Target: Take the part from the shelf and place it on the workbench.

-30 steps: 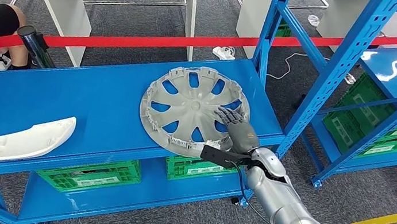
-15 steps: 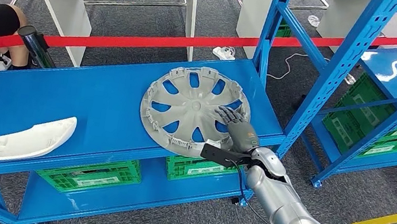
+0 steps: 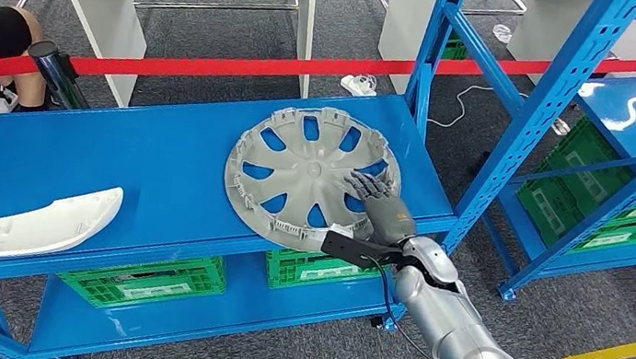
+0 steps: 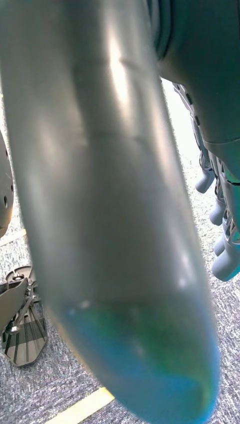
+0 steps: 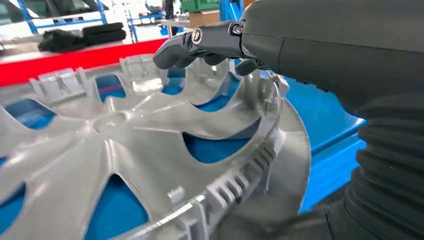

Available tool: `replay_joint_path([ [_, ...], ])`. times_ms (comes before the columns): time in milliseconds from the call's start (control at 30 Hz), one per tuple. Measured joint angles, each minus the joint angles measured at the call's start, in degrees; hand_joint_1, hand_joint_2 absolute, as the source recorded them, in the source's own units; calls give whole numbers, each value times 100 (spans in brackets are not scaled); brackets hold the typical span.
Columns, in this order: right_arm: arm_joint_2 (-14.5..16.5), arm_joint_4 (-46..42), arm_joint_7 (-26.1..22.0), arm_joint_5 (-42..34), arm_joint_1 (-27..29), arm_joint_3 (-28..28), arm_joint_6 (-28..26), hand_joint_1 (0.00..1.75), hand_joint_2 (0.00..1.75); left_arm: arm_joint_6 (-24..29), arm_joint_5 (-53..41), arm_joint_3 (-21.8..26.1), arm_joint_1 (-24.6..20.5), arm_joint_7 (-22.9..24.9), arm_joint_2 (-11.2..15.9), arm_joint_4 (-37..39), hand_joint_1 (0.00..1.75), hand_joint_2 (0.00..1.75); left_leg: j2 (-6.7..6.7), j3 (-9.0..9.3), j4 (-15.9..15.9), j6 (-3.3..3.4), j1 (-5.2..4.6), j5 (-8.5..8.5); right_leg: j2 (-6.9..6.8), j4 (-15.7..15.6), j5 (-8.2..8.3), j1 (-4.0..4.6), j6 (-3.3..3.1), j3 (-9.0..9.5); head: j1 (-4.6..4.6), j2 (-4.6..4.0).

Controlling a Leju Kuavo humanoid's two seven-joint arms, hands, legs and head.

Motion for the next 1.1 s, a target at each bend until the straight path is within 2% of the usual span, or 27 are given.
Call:
replay_joint_path([
  [333, 0, 89, 133, 220, -27, 0, 406, 175, 175, 119, -9, 0, -26, -34, 1, 0, 0, 0, -1, -1, 0, 2, 0, 1, 2, 0, 0, 0, 0, 4, 0, 0],
  [1100, 8, 264, 174, 312, -142, 0, 520, 175, 175, 193, -182, -44, -65, -195, -1, -4, 0, 0, -6, 0, 0, 5, -1, 4, -2, 0, 0, -1, 1, 3, 0, 0],
])
